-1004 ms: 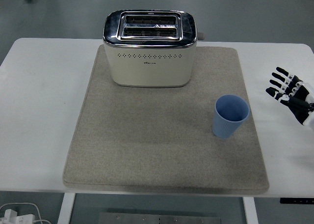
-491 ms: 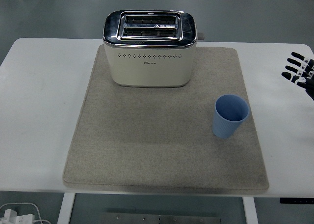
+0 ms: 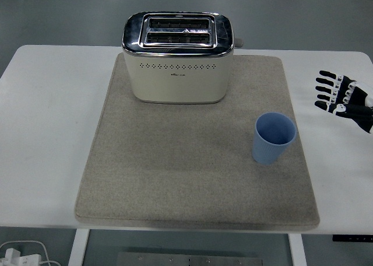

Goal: Put the water cup in front of the bread machine

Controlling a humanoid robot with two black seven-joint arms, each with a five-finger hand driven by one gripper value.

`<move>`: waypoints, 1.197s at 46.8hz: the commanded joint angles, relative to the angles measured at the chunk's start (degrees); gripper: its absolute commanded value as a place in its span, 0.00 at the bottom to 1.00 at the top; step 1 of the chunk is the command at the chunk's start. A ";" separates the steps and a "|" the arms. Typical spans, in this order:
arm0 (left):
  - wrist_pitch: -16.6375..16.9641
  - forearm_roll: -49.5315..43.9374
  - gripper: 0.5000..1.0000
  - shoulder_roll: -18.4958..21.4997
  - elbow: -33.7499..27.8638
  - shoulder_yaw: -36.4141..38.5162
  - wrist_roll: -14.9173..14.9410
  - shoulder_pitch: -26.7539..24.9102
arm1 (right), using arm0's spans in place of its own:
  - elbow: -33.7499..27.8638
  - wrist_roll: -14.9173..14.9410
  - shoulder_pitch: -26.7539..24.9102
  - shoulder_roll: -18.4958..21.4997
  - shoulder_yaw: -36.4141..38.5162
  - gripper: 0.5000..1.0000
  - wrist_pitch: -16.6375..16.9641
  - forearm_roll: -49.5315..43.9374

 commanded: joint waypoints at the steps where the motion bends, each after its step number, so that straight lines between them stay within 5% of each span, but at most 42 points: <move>1: 0.00 0.00 1.00 0.00 0.00 0.00 0.00 0.00 | 0.37 2.89 -1.17 -0.12 -0.04 0.85 0.36 -1.97; 21: 0.00 0.00 1.00 0.00 0.00 0.00 0.00 0.00 | 3.53 14.58 -6.97 -0.47 -0.65 0.85 0.89 -7.33; 40: 0.00 0.00 1.00 0.00 0.00 0.00 0.00 0.00 | 6.87 14.94 -11.81 1.20 -0.30 0.85 -1.31 -10.94; 56: 0.00 0.00 1.00 0.00 0.00 0.00 0.00 0.00 | 6.96 14.94 -14.53 6.38 0.57 0.85 -4.03 -14.45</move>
